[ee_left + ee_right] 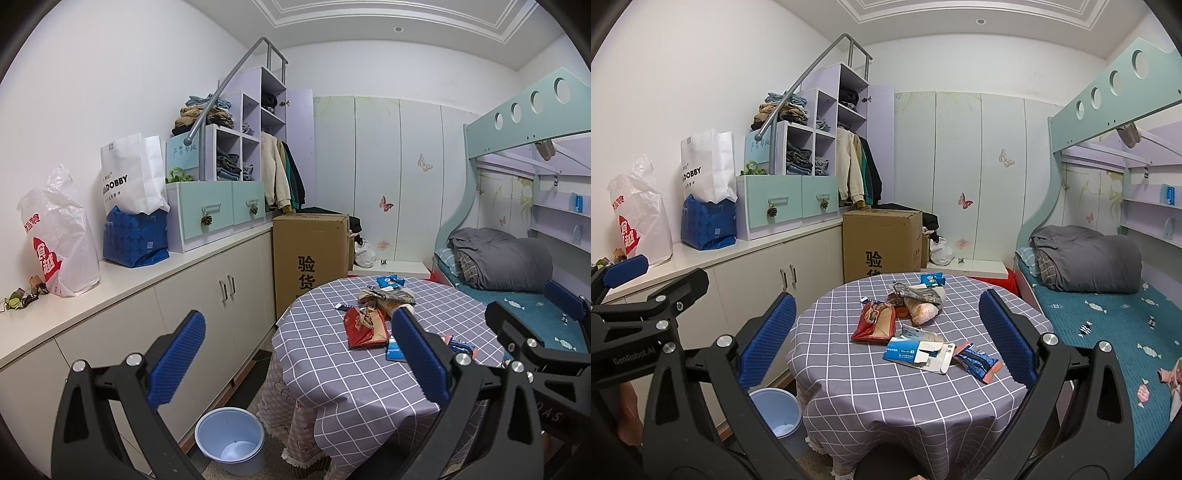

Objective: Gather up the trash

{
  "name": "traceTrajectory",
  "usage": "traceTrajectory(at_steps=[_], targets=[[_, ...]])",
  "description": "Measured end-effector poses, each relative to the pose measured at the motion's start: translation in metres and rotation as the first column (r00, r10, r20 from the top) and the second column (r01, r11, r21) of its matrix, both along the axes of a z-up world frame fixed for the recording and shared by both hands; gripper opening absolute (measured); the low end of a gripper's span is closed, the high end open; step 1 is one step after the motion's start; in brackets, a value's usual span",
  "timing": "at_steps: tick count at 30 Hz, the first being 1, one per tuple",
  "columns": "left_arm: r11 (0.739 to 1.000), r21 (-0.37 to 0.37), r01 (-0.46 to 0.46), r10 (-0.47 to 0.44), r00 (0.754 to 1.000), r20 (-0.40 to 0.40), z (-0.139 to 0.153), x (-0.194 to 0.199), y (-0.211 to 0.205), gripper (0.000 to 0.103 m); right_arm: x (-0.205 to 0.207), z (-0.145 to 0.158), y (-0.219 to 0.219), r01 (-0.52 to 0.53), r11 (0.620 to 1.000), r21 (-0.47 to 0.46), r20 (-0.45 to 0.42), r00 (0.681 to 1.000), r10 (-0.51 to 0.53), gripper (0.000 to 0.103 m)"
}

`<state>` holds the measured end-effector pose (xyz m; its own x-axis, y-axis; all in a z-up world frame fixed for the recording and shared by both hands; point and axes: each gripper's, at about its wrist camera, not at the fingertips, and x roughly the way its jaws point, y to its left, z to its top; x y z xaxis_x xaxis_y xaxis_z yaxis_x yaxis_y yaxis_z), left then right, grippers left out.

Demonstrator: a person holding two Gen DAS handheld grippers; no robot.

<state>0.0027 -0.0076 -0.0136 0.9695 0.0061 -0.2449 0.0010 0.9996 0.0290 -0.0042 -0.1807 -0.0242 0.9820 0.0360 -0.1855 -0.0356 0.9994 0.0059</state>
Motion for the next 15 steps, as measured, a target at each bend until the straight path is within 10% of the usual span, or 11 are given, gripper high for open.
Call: traceTrajectory(at_steps=[15], targets=[[1.000,0.008,-0.004,0.004,1.000,-0.012,-0.0068,-0.0006,-0.0040,0.099,-0.0001,-0.0027,-0.0010,-0.002,1.000,0.000,0.000,1.000,0.002,0.097]])
